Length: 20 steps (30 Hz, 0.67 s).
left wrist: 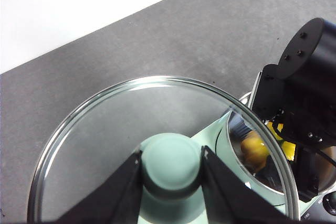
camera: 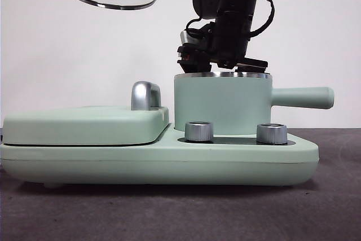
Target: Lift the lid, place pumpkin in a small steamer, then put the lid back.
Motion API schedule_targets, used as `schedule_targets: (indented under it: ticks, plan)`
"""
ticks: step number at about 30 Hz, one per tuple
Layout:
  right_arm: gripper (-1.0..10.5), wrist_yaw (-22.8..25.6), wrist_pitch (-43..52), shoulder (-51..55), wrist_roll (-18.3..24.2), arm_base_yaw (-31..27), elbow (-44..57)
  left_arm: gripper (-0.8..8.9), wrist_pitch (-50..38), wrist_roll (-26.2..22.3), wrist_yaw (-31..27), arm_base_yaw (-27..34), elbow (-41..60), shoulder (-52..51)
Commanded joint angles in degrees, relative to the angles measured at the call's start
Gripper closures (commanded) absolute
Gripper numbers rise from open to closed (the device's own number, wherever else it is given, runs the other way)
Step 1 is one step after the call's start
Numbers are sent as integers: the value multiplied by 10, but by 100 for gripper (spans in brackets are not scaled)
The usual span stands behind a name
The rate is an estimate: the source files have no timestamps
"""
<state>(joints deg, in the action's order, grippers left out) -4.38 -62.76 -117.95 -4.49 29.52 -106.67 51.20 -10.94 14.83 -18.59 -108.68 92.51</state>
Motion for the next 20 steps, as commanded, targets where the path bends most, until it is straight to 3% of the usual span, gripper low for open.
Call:
schedule_targets:
  ticks: [1,14,20]
  plan:
    - [574,2,2,-19,5,3,-14,795,-15,1,2,-1,-14,0]
    - [425,1,3,-19,-7,4,-23,795,-16,1,2,-1,-14,0]
    - [418,1,-33,-19,-9,4,-70,795,-16,1,2,-1,-14,0]
